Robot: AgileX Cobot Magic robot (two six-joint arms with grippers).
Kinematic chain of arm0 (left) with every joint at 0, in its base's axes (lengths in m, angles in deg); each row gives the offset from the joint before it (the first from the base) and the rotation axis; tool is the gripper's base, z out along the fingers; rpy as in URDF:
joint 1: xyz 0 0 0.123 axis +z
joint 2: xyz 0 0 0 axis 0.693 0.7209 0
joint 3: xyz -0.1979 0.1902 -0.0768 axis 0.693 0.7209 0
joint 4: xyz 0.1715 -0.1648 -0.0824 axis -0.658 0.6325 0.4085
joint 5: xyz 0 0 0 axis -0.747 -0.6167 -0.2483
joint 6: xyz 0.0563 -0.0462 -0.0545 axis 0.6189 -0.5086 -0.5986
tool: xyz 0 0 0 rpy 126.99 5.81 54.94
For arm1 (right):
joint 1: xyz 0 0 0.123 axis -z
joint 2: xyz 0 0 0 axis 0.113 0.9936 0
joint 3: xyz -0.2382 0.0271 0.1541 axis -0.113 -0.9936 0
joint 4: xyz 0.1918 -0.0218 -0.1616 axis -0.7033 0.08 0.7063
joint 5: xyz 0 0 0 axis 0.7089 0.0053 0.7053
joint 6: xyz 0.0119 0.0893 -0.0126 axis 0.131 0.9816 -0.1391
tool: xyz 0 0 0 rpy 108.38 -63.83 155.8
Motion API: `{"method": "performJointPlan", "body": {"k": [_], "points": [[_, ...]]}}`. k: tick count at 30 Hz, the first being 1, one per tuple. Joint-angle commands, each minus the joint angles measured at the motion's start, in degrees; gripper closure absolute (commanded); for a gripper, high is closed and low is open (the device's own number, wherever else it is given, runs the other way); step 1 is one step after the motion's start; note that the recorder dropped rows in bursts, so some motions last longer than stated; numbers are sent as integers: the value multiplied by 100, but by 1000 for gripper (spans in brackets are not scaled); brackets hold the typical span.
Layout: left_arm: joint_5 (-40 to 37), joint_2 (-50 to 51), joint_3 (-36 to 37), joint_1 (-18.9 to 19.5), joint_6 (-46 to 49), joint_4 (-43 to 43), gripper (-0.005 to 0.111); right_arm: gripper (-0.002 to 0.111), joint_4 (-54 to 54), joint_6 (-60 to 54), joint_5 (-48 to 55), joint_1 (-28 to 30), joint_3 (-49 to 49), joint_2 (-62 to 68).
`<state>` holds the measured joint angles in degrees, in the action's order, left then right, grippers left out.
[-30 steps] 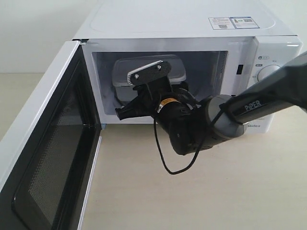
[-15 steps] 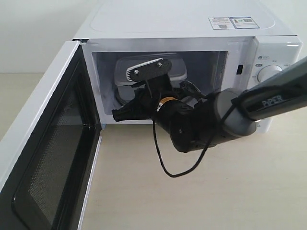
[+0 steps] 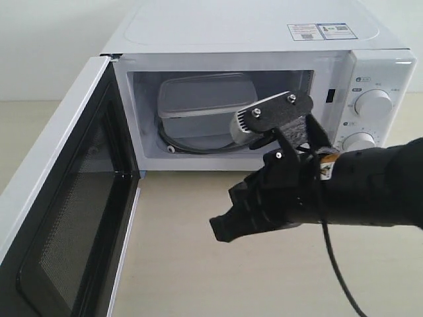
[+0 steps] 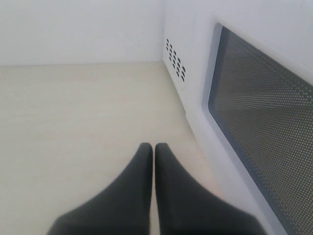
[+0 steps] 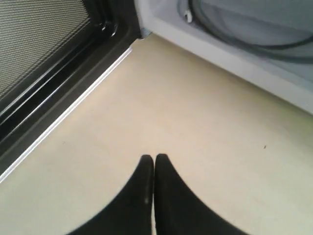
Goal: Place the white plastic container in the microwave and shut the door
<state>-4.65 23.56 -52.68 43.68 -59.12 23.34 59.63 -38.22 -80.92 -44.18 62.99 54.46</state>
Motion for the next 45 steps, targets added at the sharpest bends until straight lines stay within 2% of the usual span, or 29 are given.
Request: {"method": "performJointPlan", "body": {"k": [1, 8, 13, 18, 45], "points": [[38, -15, 16, -36, 0, -3, 103, 108, 8, -11, 1592, -5, -33, -774], [38, -15, 16, -36, 0, -3, 103, 108, -124, -11, 3739, -5, -33, -1487], [38, -15, 16, -36, 0, -3, 103, 108, -597, -11, 5180, -5, -33, -1713], [38, -15, 16, -36, 0, -3, 103, 108, -813, -11, 6098, -5, -33, -1750], [38, -15, 16, -36, 0, -3, 103, 108, -732, -66, 5922, -5, -33, -1750]]}}
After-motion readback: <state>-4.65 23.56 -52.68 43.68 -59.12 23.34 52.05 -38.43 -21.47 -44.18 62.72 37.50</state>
